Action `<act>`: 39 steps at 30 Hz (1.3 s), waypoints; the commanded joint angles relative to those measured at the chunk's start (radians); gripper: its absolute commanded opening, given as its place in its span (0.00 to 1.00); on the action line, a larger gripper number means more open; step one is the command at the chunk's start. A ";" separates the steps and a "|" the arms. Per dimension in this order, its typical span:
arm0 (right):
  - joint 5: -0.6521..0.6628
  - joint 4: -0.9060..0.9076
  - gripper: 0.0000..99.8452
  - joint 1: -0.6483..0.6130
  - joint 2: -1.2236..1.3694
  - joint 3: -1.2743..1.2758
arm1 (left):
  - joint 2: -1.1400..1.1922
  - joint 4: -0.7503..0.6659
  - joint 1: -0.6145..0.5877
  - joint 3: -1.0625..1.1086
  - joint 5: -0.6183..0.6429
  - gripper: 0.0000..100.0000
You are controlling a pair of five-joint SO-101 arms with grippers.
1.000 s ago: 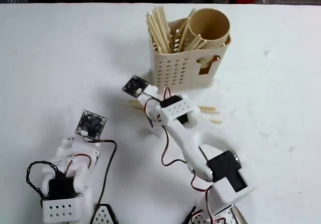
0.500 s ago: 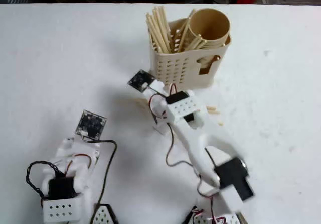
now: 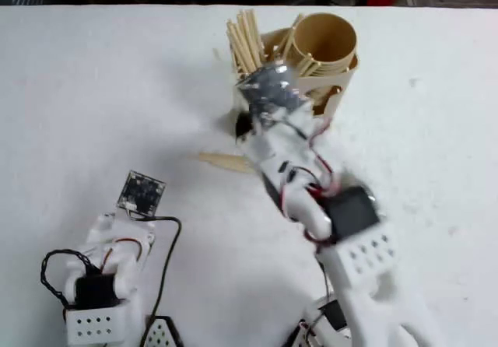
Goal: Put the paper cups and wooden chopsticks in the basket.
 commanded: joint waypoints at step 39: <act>-0.020 0.473 0.02 0.403 0.200 -0.003 | -0.008 -0.034 -0.050 -0.092 -0.183 0.11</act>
